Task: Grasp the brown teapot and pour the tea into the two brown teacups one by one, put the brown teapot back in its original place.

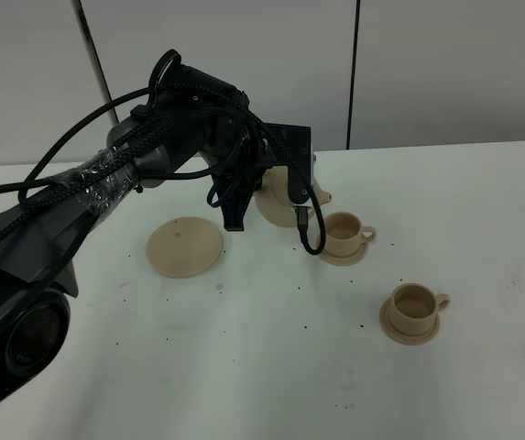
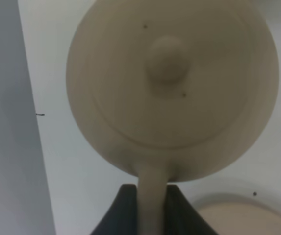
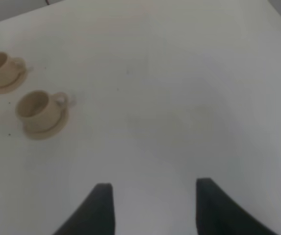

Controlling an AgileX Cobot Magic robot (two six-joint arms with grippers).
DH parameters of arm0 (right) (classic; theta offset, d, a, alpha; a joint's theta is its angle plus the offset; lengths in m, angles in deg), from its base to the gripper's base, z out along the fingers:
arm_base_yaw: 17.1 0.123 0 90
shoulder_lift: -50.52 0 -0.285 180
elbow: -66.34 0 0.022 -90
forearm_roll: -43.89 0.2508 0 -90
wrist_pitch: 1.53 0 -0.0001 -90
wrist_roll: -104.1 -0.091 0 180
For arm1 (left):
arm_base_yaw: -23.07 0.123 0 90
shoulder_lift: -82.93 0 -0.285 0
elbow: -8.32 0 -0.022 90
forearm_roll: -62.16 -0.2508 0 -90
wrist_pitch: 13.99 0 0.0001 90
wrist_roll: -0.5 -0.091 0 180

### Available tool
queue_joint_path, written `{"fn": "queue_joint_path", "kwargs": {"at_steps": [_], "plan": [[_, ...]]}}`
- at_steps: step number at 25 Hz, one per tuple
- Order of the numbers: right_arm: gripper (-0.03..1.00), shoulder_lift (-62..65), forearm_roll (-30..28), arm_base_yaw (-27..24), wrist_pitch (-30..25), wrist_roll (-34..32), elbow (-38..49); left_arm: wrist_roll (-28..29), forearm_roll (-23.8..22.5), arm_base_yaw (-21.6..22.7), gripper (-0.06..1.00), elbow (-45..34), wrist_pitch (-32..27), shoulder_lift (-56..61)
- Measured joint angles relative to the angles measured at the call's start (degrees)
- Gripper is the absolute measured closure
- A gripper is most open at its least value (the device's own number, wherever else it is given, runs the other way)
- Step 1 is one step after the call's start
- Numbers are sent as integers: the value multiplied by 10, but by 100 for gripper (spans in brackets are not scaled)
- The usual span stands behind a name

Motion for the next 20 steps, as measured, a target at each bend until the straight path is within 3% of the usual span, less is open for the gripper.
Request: {"fn": "queue_joint_path", "kwargs": {"at_steps": [20], "plan": [[59, 0, 0, 0, 0, -1, 0, -37, -66, -27, 77, 0, 28, 0]]}}
